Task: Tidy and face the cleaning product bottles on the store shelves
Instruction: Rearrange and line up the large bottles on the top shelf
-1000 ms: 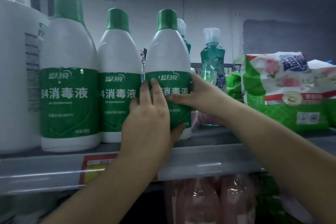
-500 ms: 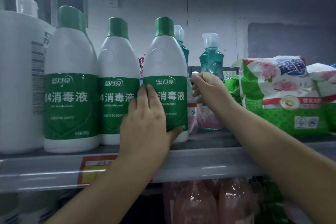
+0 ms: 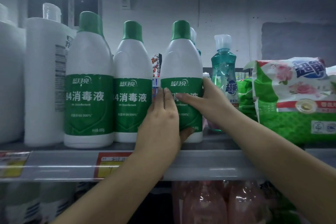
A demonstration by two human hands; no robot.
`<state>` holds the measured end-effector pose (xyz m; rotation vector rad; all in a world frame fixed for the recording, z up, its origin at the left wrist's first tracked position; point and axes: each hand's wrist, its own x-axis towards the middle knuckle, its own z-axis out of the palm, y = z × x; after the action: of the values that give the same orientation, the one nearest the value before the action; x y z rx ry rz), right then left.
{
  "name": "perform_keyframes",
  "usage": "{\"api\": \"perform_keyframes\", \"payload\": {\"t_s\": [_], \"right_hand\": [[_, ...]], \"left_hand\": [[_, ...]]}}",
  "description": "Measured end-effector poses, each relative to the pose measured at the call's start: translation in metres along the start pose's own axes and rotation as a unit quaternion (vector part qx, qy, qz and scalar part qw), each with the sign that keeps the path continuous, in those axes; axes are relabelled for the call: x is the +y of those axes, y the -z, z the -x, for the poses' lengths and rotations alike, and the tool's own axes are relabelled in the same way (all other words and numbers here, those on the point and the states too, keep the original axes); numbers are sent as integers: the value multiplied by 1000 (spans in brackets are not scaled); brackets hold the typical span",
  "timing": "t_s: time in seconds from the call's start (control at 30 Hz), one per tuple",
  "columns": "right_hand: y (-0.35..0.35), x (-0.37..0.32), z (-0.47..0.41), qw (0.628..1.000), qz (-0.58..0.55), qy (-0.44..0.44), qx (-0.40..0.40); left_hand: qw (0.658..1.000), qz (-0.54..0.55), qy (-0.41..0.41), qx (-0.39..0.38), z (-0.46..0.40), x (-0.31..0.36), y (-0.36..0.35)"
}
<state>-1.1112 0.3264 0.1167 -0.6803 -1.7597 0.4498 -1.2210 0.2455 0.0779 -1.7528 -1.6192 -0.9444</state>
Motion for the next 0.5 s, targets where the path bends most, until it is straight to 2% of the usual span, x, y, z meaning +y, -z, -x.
{"api": "perform_keyframes", "payload": {"t_s": [0.37, 0.5], "right_hand": [[29, 3, 10, 999, 15, -24, 22], [26, 1, 11, 996, 68, -20, 49]], "left_hand": [[990, 113, -36, -72, -11, 6, -9], [989, 131, -54, -48, -5, 0, -3]]}}
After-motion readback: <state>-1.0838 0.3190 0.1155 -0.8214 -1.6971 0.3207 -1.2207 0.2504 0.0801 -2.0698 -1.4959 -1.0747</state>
